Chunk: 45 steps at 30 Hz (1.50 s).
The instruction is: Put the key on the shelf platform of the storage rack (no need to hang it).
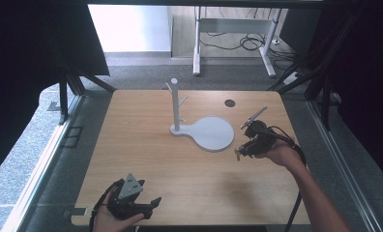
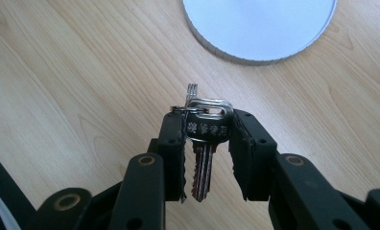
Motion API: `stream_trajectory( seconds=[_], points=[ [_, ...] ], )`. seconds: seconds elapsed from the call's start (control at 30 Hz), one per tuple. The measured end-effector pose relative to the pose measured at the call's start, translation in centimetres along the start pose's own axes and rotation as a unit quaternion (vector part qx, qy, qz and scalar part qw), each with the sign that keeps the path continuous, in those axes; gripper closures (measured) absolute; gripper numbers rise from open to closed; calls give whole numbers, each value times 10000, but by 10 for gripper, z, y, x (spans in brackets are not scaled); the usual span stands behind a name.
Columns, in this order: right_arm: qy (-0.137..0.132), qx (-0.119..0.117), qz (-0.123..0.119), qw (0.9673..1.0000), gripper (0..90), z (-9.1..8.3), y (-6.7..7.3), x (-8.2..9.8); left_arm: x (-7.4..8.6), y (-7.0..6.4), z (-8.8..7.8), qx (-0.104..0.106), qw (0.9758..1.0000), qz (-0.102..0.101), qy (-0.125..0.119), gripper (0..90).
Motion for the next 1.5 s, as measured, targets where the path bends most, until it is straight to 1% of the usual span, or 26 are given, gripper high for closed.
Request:
stream_trajectory(
  seconds=[0.03,0.07,0.13,0.27,0.9,1.03,1.27,1.4,1.43,1.5],
  points=[
    [0,0,0,10000,678,0,0,0,0,0,0,0,10000,0,0,221],
    [-22,-88,4,10000,678,1,-2,-3,0,0,0,0,10000,-2,1,221],
    [-22,-100,26,9999,678,1,-2,-6,0,0,0,-1,10000,-4,5,221],
    [-30,-84,-6,10000,678,2,-5,-12,0,1,0,-2,10000,-7,-1,221],
    [-36,-52,74,10000,678,9,-14,-39,1,3,-2,-7,10000,-24,-24,221],
    [-98,-163,140,9997,678,12,-17,-46,2,4,-2,-14,10000,-32,-19,221],
    [-72,-156,157,9997,678,19,-20,-54,2,6,-4,-32,10000,-60,-49,221],
    [-84,-220,166,9996,678,23,-21,-63,3,8,-5,-71,9999,-78,-53,221],
    [-84,-220,166,9996,678,23,-21,-63,3,8,-5,-71,9999,-78,-53,221],
    [-90,-223,170,9996,678,25,-22,-69,3,8,-5,-71,9999,-84,-60,221]
  ],
)
Point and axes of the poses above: each handheld gripper's, and its own axes: z roughly forward along the jaws, x roughly out of its underside, y roughly to its left, the point moved 1 cm from there along z, roughly forward along the jaws, and after that the axes turned 1 degree about z, right-handed, at the moved point
